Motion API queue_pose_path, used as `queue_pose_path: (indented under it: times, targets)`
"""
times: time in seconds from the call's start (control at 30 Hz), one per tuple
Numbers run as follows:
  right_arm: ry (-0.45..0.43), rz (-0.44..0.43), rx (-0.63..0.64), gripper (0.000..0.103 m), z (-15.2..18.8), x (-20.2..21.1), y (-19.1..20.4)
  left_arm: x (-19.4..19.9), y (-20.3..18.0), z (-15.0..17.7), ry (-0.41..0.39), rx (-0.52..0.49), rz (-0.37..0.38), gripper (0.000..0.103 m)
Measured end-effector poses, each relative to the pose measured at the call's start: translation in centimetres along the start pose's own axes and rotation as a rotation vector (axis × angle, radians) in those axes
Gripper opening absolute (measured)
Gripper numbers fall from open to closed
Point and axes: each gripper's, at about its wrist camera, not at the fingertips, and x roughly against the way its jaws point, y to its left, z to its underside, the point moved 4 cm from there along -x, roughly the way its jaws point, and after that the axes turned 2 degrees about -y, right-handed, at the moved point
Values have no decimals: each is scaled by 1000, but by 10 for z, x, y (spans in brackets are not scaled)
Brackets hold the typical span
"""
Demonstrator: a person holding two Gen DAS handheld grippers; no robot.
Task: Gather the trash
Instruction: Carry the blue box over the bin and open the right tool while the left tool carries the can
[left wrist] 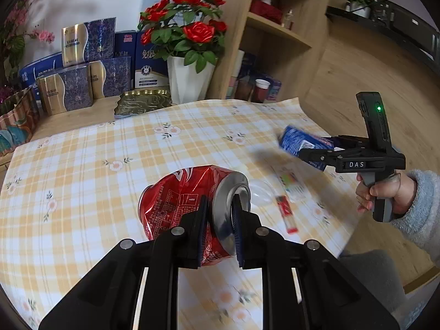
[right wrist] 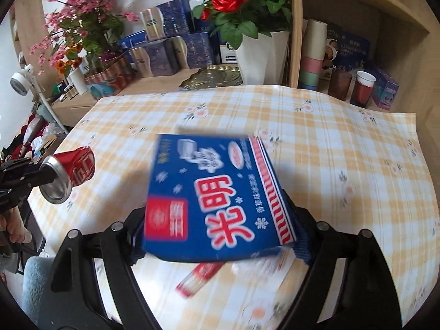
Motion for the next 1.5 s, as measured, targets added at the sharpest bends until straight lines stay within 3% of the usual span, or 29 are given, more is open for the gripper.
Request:
queue_pose_path:
  times: [0.43, 0.9, 1.27, 1.5]
  targets:
    - [-38, -33, -10, 80, 75, 79, 35, 61, -47, 60, -16, 15, 18, 17]
    - [-27, -79, 1, 80, 157, 116, 73, 110, -81, 113, -31, 33, 27, 17]
    - [148, -153, -14, 80, 246, 85, 104, 134, -92, 158, -13, 75, 19, 17]
    - [302, -144, -3, 80, 287, 32, 113, 130, -84, 176, 26, 106, 10, 17]
